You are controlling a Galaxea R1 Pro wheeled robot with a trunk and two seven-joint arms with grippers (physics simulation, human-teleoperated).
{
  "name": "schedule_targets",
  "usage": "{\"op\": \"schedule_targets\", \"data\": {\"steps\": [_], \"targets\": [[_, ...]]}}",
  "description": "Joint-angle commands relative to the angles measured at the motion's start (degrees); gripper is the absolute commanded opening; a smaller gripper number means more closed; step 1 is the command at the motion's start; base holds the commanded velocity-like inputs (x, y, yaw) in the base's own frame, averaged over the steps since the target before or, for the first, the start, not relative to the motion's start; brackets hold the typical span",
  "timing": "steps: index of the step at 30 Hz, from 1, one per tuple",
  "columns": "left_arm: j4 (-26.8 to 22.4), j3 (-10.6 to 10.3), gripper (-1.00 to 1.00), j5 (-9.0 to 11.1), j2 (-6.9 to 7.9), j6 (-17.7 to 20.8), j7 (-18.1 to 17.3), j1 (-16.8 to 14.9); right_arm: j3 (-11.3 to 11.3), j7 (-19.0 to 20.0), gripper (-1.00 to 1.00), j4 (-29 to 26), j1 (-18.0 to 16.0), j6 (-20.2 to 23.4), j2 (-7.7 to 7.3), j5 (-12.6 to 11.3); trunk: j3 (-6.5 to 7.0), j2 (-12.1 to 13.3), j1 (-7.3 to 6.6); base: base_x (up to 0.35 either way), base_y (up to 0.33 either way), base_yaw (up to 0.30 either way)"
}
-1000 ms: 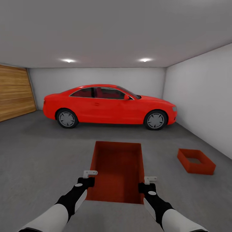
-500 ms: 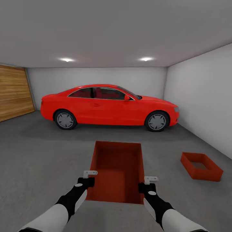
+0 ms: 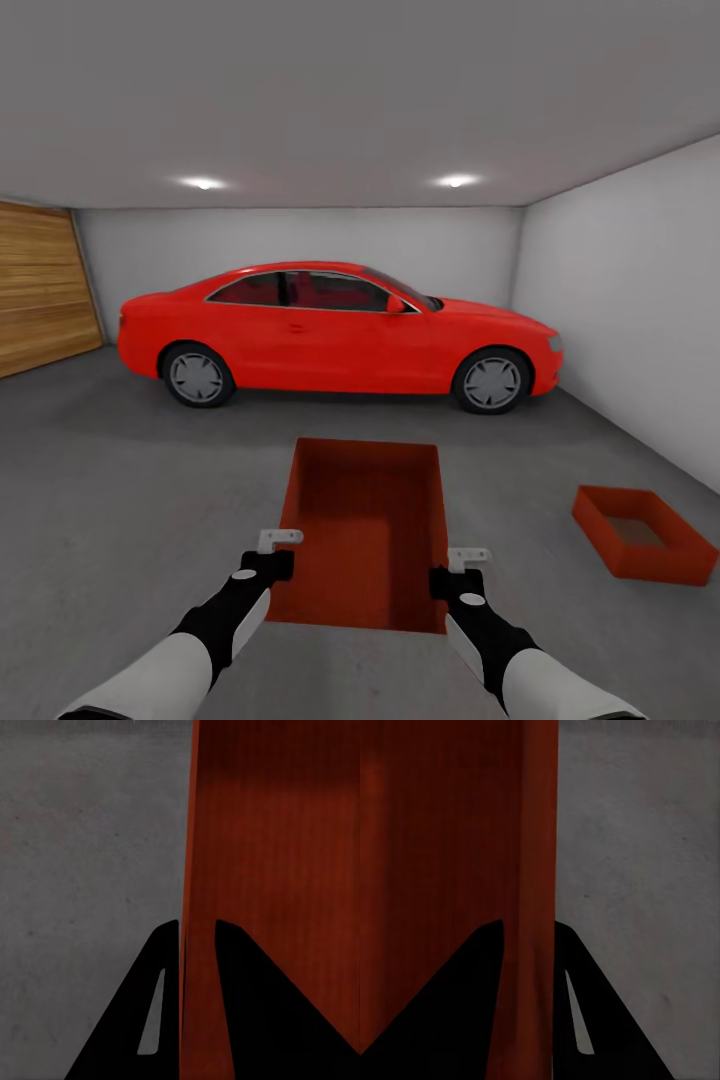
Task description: Move the two storage containers from the living room to the garage. In the garage, place one container on the floor and stack the other container on top of it (either order is fine).
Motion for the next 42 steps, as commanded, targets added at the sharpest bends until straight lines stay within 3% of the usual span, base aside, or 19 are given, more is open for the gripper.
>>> {"op": "schedule_targets", "data": {"steps": [1, 42], "targets": [[-0.28, 0.05, -1.00, -0.51, 1.40, -1.54, 1.50, -0.04, -0.26, -0.27, -1.00, 0.19, -0.04, -0.20, -0.03, -1.18, -0.08, -0.05, 0.04, 0.322, 0.000, 0.000], [-0.26, 0.04, -1.00, -0.51, 1.40, -1.52, 1.46, -0.04, -0.27, -0.27, -1.00, 0.19, -0.04, -0.20, -0.08, -1.19, -0.08, -0.05, 0.04, 0.322, 0.000, 0.000]]}}
